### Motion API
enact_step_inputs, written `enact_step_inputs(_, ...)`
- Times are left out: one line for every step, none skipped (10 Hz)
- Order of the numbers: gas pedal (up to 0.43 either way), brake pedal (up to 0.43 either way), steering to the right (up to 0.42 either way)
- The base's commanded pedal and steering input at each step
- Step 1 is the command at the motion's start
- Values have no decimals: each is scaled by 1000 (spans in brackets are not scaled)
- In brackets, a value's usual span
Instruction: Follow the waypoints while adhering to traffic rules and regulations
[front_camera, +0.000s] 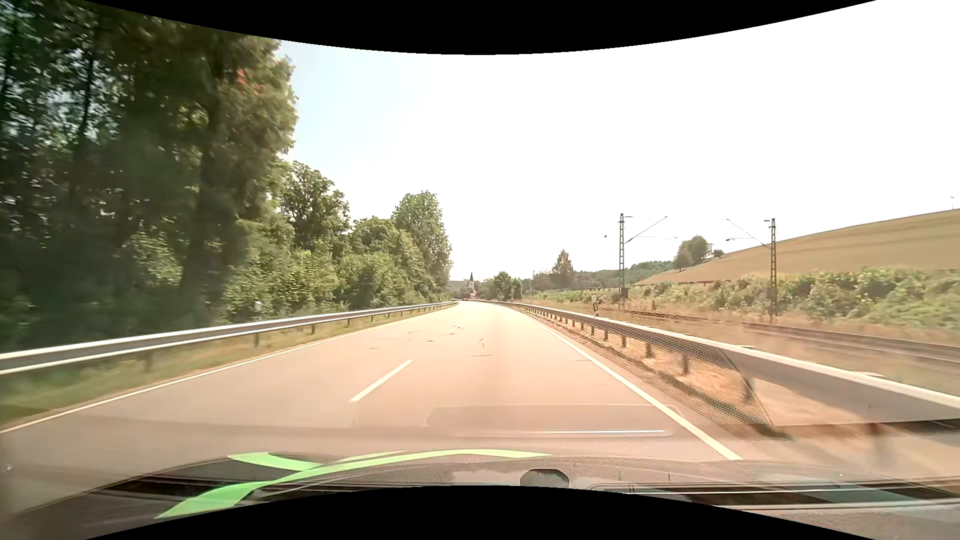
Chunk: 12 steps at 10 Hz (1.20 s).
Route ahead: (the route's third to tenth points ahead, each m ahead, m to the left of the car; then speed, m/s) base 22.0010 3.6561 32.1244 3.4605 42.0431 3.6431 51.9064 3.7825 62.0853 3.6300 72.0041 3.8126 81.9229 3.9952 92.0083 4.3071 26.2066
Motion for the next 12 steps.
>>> enact_step_inputs(248,0,-6)
enact_step_inputs(248,0,-6)
enact_step_inputs(248,0,-6)
enact_step_inputs(248,0,-6)
enact_step_inputs(260,0,-6)
enact_step_inputs(268,0,-7)
enact_step_inputs(280,0,-7)
enact_step_inputs(280,0,-7)
enact_step_inputs(287,0,-7)
enact_step_inputs(287,0,-7)
enact_step_inputs(287,0,-7)
enact_step_inputs(287,0,-7)
